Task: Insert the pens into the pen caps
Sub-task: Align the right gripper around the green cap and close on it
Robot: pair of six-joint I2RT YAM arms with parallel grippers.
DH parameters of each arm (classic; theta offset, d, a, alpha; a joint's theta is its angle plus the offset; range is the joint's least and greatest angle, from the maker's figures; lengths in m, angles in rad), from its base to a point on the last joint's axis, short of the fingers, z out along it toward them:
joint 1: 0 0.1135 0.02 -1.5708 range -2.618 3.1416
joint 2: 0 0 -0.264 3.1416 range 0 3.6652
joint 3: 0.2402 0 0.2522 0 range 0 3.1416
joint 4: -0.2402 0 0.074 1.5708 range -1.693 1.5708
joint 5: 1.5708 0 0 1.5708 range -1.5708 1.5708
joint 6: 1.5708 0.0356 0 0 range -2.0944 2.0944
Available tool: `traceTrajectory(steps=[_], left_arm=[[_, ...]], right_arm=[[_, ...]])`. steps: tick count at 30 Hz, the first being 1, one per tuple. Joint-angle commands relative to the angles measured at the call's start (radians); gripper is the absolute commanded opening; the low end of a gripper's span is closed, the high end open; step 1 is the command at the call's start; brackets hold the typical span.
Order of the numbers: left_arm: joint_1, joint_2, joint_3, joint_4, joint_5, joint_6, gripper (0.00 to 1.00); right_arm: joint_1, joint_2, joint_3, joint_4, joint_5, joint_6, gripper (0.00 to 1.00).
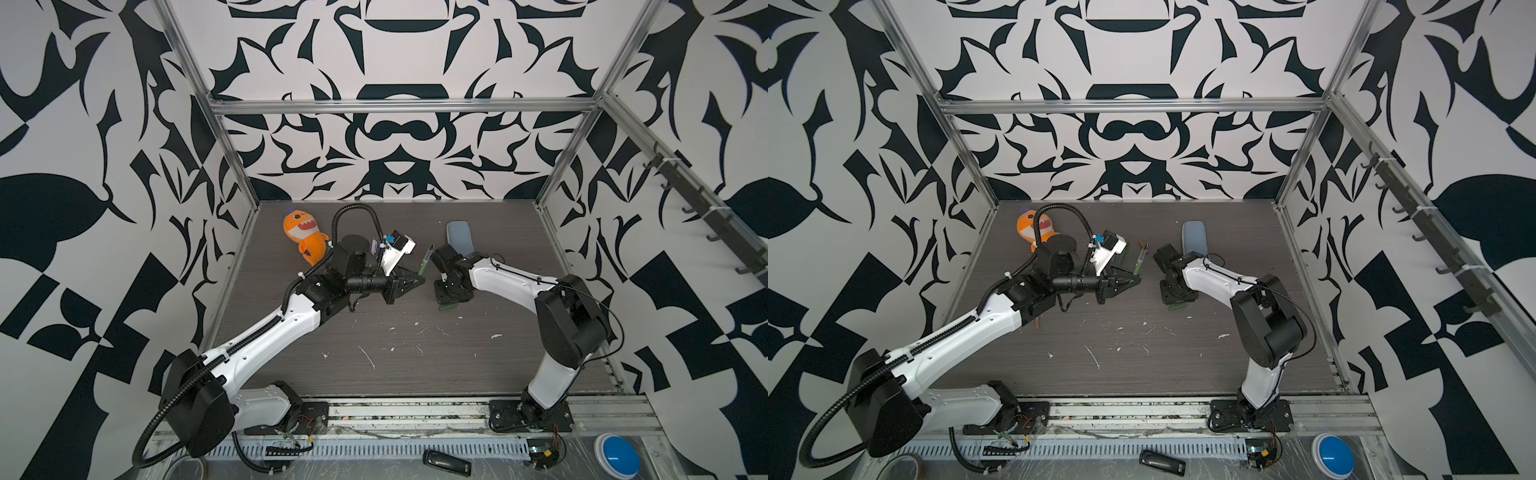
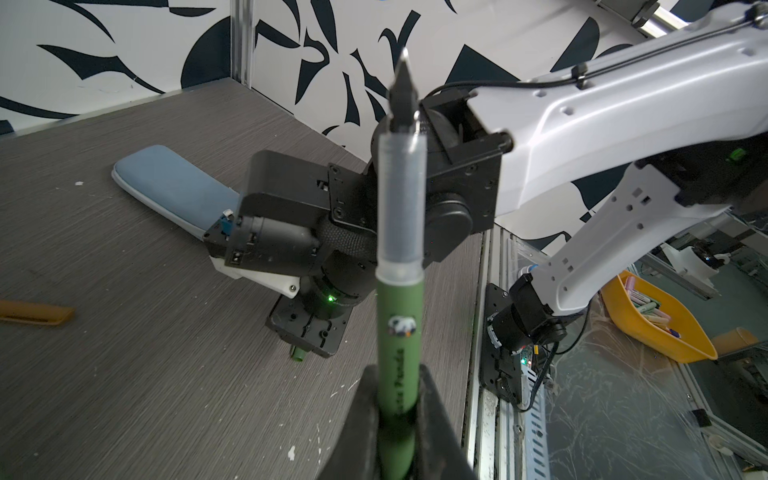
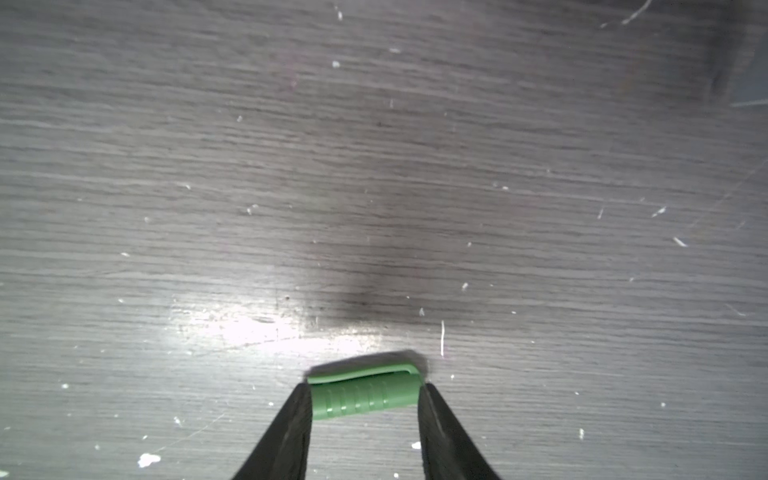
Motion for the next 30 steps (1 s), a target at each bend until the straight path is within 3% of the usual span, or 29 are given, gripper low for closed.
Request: traceTrajectory(steps=[1,17,30], left_arm=[[-0.003,-0.004,0.015,0.006,0.028,0.001,0.03],[-0.004,0.0,0.018,0.005,0.04,-0.002,0.03],[-0.003,0.0,0.019,0.005,0.046,-0.003,0.03]], right_arm=[[0.013,-0.005,-0.007,-0.049,0.023,-0.018,0.46],[0.069,0.082,0.069,-0.093,0.135,0.03,0.47],[0.093,-0.026,-0.047,-0.107,0.133,0.045,0.46]])
